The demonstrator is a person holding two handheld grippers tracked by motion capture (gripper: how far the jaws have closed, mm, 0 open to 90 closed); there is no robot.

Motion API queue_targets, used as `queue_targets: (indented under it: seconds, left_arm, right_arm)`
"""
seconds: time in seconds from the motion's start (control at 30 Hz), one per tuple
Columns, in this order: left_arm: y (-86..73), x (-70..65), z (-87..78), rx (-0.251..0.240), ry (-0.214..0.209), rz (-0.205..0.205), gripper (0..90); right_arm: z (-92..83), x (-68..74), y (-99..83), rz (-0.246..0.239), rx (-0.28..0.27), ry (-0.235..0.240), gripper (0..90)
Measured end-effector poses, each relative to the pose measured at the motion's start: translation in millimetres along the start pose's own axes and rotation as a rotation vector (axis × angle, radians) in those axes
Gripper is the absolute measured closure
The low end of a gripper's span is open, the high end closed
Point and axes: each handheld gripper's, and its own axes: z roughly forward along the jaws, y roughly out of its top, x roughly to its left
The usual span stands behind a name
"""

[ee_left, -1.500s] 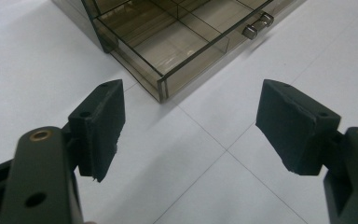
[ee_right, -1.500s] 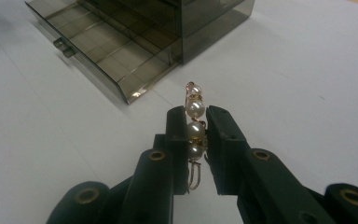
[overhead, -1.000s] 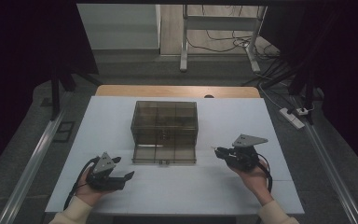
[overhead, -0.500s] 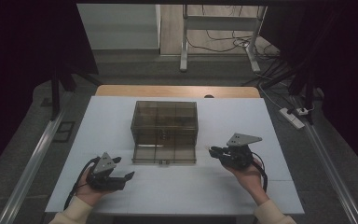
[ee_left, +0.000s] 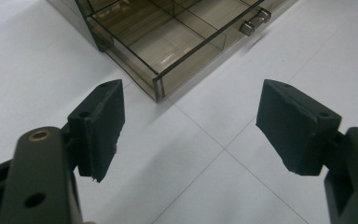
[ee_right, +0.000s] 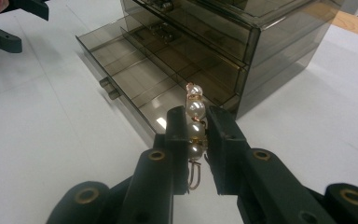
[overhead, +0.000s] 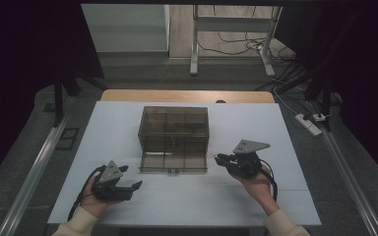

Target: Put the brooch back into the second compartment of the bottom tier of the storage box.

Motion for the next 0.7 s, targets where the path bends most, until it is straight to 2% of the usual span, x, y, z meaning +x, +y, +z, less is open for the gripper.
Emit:
queue_targets:
  seconds: [0.7]
  left_arm:
    - [0.3, -0.2, 0.1, -0.001, 0.000, 0.003, 24.6]
  right_arm:
    - [28.0, 9.1, 11.2, -0.005, 0.007, 0.051, 77.4]
